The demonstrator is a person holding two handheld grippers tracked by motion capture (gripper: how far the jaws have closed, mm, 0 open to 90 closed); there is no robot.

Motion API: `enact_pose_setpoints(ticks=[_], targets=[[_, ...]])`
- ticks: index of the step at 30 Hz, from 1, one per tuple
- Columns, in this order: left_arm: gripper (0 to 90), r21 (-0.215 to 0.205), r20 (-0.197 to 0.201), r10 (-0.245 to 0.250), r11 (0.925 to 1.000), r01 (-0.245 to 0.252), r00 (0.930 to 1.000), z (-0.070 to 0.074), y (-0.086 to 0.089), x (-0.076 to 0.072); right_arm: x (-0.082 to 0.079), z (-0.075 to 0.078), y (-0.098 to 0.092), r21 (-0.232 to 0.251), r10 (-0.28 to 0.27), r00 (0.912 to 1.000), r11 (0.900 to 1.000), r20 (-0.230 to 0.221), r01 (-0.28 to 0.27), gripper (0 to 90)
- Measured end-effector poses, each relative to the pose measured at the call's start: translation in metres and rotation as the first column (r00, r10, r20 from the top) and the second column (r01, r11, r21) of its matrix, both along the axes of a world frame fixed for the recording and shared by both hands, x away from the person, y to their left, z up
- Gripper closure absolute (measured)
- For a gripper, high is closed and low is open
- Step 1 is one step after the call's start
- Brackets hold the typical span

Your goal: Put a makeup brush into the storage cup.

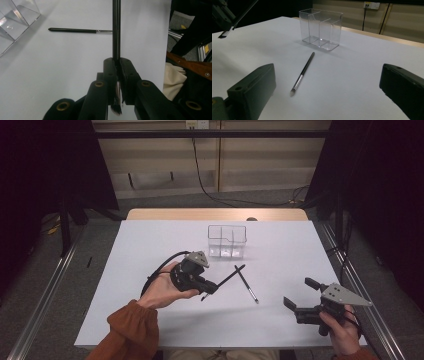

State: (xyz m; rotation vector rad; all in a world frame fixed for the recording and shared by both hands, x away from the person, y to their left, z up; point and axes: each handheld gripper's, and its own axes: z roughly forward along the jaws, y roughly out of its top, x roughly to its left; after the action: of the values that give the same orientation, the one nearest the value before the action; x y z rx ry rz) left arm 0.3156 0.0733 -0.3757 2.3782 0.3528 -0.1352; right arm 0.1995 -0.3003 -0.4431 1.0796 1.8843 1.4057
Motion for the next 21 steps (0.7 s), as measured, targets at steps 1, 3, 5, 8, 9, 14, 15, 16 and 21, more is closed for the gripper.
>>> enact_pose_setpoints(ticks=[1, 3, 5, 8, 9, 14, 15, 16, 21], targets=[[84.5, 0.009, 0.001, -0.004, 0.9999, 0.004, 1.0000, 0.000, -0.001, 0.000, 0.000, 0.000, 0.000, 0.000, 0.002, 1.0000, 1.000, 0.002, -0.002, 0.0], [84.5, 0.030, 0.000, -0.018, 0.9994, 0.018, 0.9998, 0.001, -0.003, -0.001, 0.000, 0.000, 0.000, -0.003, 0.011, 0.9999, 1.000, 0.005, -0.011, 0.2], [84.5, 0.052, -0.003, -0.028, 0.9983, 0.029, 0.9996, 0.002, -0.004, -0.001, 0.000, 0.000, 0.001, 0.001, 0.023, 0.9997, 1.000, 0.002, -0.023, 0.2], [84.5, 0.077, 0.003, -0.027, 0.9967, 0.027, 0.9996, 0.002, -0.006, -0.002, 0.000, 0.000, 0.004, -0.003, 0.041, 0.9992, 0.999, -0.002, -0.041, 0.1], [84.5, 0.086, -0.001, -0.027, 0.9959, 0.027, 0.9996, 0.002, -0.007, -0.002, 0.000, 0.000, 0.005, -0.005, 0.041, 0.9992, 0.999, -0.005, -0.041, 0.2], [84.4, 0.139, -0.010, -0.062, 0.9884, 0.063, 0.9980, -0.001, -0.009, -0.002, 0.004, 0.000, 0.008, -0.006, 0.034, 0.9993, 0.999, -0.014, -0.034, 0.7], [84.5, 0.154, -0.011, -0.068, 0.9857, 0.069, 0.9976, -0.001, -0.009, -0.001, 0.005, 0.001, 0.011, -0.004, 0.042, 0.9989, 0.999, -0.021, -0.042, 0.1], [84.5, 0.161, -0.014, -0.071, 0.9843, 0.073, 0.9974, -0.001, -0.009, -0.001, 0.005, 0.001, 0.011, -0.004, 0.042, 0.9989, 0.999, -0.021, -0.042, 0.1], [84.5, 0.195, -0.025, -0.080, 0.9773, 0.083, 0.9965, -0.004, -0.010, 0.000, 0.009, 0.003, 0.019, -0.009, 0.067, 0.9963, 0.998, -0.053, -0.068, 0.0]])
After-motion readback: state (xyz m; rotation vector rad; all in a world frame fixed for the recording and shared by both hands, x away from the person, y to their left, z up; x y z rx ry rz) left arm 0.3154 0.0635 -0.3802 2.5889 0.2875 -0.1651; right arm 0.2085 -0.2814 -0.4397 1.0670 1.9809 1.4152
